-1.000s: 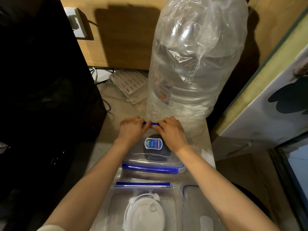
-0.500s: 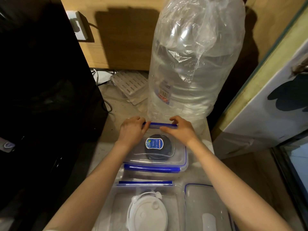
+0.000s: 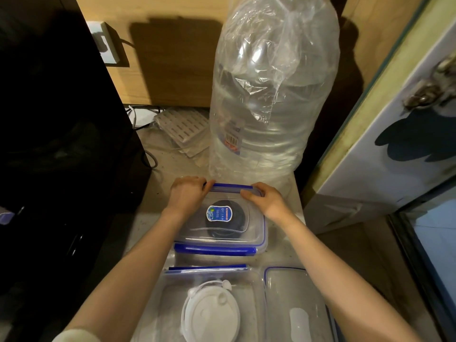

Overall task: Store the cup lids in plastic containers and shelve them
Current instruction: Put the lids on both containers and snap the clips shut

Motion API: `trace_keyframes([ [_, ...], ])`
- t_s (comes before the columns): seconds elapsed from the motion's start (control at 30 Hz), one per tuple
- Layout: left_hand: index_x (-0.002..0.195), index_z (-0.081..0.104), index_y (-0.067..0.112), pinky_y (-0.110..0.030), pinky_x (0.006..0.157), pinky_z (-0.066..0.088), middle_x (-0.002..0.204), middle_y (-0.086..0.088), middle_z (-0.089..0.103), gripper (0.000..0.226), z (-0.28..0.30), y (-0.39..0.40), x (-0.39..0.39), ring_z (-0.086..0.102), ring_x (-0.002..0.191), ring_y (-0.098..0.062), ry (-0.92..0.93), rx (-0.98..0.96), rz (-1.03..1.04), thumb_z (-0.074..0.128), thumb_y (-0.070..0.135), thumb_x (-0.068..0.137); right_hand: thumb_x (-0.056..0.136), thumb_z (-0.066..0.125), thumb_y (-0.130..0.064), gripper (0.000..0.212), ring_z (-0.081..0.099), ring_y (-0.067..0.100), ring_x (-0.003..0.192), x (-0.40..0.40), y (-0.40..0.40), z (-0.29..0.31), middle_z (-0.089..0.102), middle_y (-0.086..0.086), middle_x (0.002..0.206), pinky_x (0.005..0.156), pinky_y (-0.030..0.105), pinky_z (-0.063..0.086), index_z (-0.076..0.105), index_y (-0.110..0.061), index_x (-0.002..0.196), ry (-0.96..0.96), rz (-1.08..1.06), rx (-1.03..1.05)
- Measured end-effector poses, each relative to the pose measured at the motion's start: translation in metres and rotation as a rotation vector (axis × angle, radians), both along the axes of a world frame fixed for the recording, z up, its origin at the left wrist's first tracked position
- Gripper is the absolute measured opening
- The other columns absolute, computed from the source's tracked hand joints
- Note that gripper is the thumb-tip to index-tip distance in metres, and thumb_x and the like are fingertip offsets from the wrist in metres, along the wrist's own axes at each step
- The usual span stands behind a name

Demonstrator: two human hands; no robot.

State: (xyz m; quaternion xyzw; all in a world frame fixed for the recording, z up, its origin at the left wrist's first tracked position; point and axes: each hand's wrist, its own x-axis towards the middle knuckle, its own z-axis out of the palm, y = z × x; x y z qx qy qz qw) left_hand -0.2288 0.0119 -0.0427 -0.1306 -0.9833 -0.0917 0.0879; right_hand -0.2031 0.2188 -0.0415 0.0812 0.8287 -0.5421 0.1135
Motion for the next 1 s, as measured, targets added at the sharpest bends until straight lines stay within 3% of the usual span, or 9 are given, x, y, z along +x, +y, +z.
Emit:
trace_keyframes([
  [0.17, 0.061, 0.07, 0.01, -0.033, 0.063, 0.049, 0.056, -0.011, 0.069, 0.054, 0.01, 0.003, 0.009, 0.064, 0.052, -0.029, 0.025, -0.144, 0.038, 0.032, 0.039, 0.086, 0.087, 0.056, -0.041, 0.05, 0.058, 0.02, 0.102, 0.011, -0.008, 0.007, 0.061, 0.006, 0.113, 0.083, 0.029, 0.046, 0.047, -0.008, 0.123, -0.005, -0.049, 0.041],
  [0.23, 0.069, 0.069, 0.012, -0.037, 0.069, 0.049, 0.069, -0.01, 0.072, 0.05, 0.019, 0.009, 0.018, 0.067, 0.064, -0.029, 0.017, -0.135, 0.082, 0.03, 0.037, 0.087, 0.09, 0.05, -0.043, 0.053, 0.058, 0.022, 0.102, 0.019, -0.003, 0.014, 0.059, 0.01, 0.118, 0.085, 0.03, 0.045, 0.041, -0.009, 0.13, 0.015, -0.106, 0.06],
  [0.33, 0.094, 0.065, 0.009, -0.042, 0.079, 0.045, 0.098, -0.014, 0.07, 0.04, 0.036, 0.031, 0.045, 0.064, 0.087, -0.033, 0.04, -0.003, 0.037, 0.033, 0.033, 0.09, 0.092, 0.048, -0.039, 0.042, 0.06, 0.028, 0.101, 0.044, 0.029, 0.02, 0.065, 0.014, 0.113, 0.083, 0.03, 0.043, 0.056, -0.008, 0.119, 0.071, -0.15, 0.263],
  [0.53, 0.085, 0.069, 0.013, -0.031, 0.066, 0.053, 0.087, -0.007, 0.072, 0.037, 0.045, 0.11, 0.188, 0.068, 0.075, -0.026, 0.02, 0.229, -0.567, 0.04, 0.035, 0.084, 0.089, 0.056, -0.029, 0.025, 0.064, 0.033, 0.099, 0.141, 0.101, -0.009, 0.071, 0.017, 0.103, 0.081, 0.037, 0.048, 0.065, -0.01, 0.101, -0.016, -0.185, 0.503],
  [0.67, 0.109, 0.064, 0.007, -0.039, 0.092, 0.048, 0.116, -0.015, 0.065, 0.049, 0.027, 0.14, 0.251, 0.061, 0.107, -0.03, -0.253, 0.119, -0.697, 0.043, 0.046, 0.086, 0.09, 0.051, -0.039, 0.038, 0.061, 0.031, 0.101, 0.188, 0.111, -0.023, 0.067, 0.014, 0.106, 0.084, 0.035, 0.047, 0.061, -0.011, 0.112, -0.181, -0.188, 0.44],
  [0.77, 0.137, 0.036, 0.007, -0.042, 0.113, 0.023, 0.149, -0.018, 0.031, 0.074, 0.005, 0.146, 0.28, 0.029, 0.137, -0.032, -0.474, -0.06, -0.704, 0.045, 0.058, 0.084, 0.092, 0.051, -0.029, 0.033, 0.06, 0.027, 0.083, 0.205, 0.11, -0.028, 0.065, 0.013, 0.094, 0.074, 0.03, 0.046, 0.059, -0.009, 0.117, -0.152, -0.244, 0.411],
  [0.87, 0.145, 0.018, 0.009, -0.044, 0.116, 0.007, 0.156, -0.018, 0.008, 0.076, -0.015, 0.143, 0.294, 0.007, 0.144, -0.032, -0.512, -0.17, -0.73, 0.051, 0.046, 0.087, 0.093, 0.049, -0.019, 0.03, 0.059, 0.022, 0.073, 0.213, 0.113, -0.026, 0.067, 0.015, 0.097, 0.067, 0.027, 0.049, 0.059, -0.005, 0.117, -0.139, -0.312, 0.355],
  [0.93, 0.144, 0.022, 0.01, -0.047, 0.116, 0.009, 0.156, -0.019, 0.01, 0.067, -0.022, 0.139, 0.302, 0.006, 0.144, -0.034, -0.454, -0.162, -0.768, 0.051, 0.036, 0.089, 0.094, 0.047, -0.016, 0.028, 0.058, 0.018, 0.067, 0.22, 0.116, -0.021, 0.066, 0.015, 0.098, 0.052, 0.021, 0.046, 0.057, -0.005, 0.117, -0.14, -0.334, 0.361],
  [1.0, 0.138, 0.035, 0.012, -0.048, 0.112, 0.025, 0.151, -0.021, 0.028, 0.058, -0.024, 0.137, 0.308, 0.022, 0.141, -0.035, -0.374, -0.131, -0.831, 0.056, 0.031, 0.087, 0.094, 0.047, -0.015, 0.026, 0.062, 0.023, 0.062, 0.224, 0.123, -0.014, 0.065, 0.014, 0.091, 0.045, 0.022, 0.047, 0.058, -0.006, 0.116, -0.117, -0.371, 0.322],
])
